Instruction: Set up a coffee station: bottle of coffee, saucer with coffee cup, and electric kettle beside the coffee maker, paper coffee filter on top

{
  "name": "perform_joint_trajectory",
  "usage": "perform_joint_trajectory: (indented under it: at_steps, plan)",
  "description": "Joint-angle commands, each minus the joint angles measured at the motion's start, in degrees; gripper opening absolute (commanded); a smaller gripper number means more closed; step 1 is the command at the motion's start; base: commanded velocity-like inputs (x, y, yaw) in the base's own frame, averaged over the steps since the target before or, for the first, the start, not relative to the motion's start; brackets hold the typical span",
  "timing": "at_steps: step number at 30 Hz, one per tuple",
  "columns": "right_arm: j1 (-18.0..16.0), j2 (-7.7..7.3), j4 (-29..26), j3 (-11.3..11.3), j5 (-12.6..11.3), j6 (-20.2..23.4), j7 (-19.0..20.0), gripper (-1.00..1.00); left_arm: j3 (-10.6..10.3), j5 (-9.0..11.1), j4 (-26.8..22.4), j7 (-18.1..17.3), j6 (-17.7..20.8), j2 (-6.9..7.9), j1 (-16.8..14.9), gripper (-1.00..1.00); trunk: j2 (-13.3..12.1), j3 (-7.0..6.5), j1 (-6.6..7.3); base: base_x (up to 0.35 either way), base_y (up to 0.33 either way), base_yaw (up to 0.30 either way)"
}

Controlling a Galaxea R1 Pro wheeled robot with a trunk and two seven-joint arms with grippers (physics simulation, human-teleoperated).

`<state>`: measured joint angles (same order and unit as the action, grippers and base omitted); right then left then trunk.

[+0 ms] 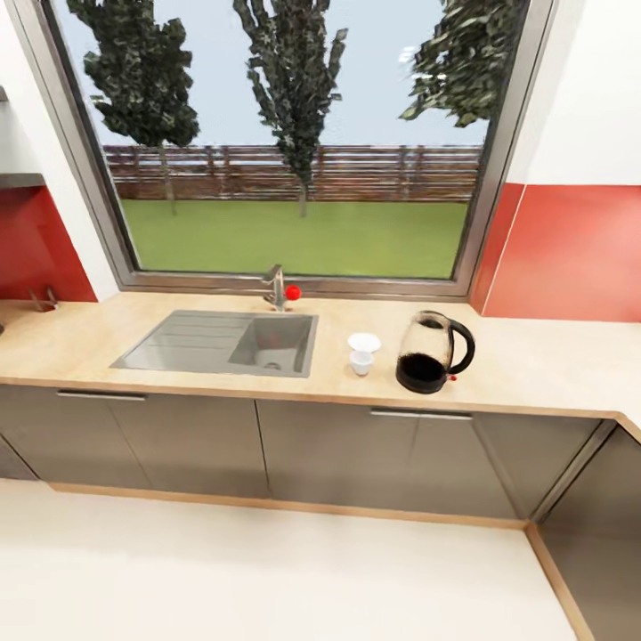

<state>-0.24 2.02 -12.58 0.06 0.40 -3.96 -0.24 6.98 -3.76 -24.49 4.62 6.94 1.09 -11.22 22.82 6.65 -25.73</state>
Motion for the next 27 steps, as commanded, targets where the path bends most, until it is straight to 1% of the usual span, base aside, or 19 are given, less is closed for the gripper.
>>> perform_joint_trajectory:
  at_steps: [1,13,27]
  plan:
    - [0.0,0.0,0.0,0.0,0.0,-0.2,0.0,1.0,0.2,-0.5,-0.1,-0.3,0.3,-0.03,0.0,-1.0,0.1,0.08,-0.06,0.255,0.244,0.2]
    - [0.0,0.0,0.0,0.0,0.0,-0.2,-0.1,1.0,0.2,-0.4,-0.1,-0.3,0.3,-0.03,0.0,-1.0,0.1,-0.3,-0.06,0.26,0.249,0.221]
    - [0.0,0.0,0.0,0.0,0.0,-0.2,-0.1,1.0,0.3,-0.4,-0.1,-0.2,0.4,-0.03,0.0,-1.0,0.1,-0.66,-0.06,0.181,0.294,0.24]
